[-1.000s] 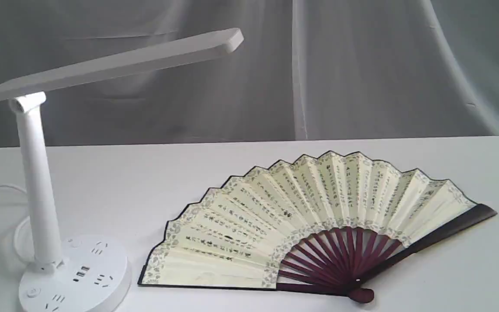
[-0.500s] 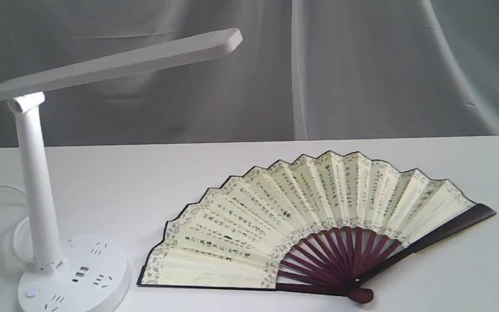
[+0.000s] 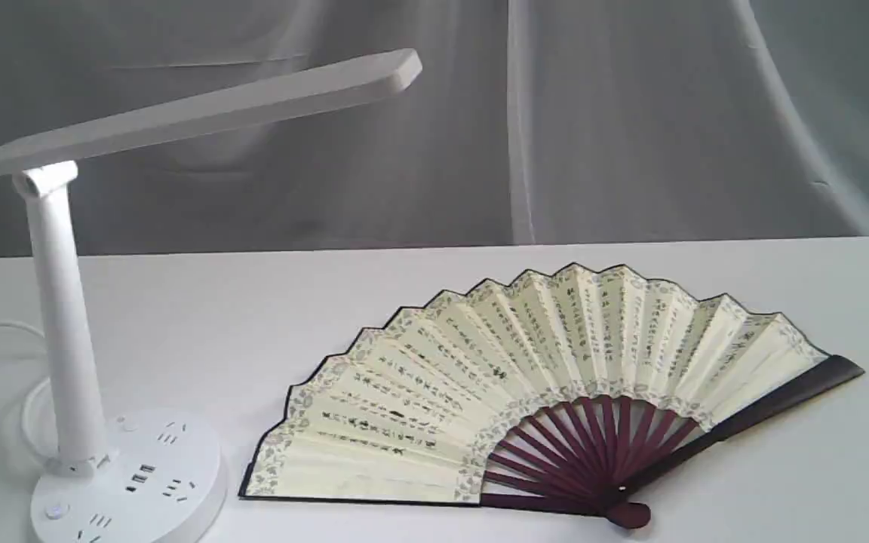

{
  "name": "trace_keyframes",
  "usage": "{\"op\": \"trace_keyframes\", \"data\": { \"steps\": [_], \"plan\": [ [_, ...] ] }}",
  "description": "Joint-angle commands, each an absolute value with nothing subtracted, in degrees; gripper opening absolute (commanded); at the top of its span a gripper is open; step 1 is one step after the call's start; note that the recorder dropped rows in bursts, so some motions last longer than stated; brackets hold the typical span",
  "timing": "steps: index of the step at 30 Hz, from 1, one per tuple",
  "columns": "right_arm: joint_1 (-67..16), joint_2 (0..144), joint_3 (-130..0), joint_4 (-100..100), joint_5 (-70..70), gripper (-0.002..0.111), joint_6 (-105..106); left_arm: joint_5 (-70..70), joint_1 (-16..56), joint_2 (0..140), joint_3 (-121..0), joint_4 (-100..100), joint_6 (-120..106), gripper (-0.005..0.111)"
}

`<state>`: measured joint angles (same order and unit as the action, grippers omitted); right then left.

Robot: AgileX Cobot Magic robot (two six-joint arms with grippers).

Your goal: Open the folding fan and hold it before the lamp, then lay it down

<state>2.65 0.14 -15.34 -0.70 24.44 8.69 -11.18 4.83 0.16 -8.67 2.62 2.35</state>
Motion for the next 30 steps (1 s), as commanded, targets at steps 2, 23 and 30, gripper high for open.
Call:
{"op": "trace_keyframes", "data": {
  "steps": [2,23,30],
  "plan": [
    [2.5,0.0,-9.4,-1.5,9.6,0.007,8.7,-3.8,5.2,0.0,-2.5,2.4,2.8,0.0],
    [2.5,0.0,0.0,1.8,12.7,0.007,9.0,-12.9,5.2,0.0,0.0,-1.9,3.0,0.0],
    [2.5,0.0,0.0,1.9,12.9,0.007,9.0,-12.0,5.2,0.0,0.0,-1.9,3.0,0.0]
  ]
}}
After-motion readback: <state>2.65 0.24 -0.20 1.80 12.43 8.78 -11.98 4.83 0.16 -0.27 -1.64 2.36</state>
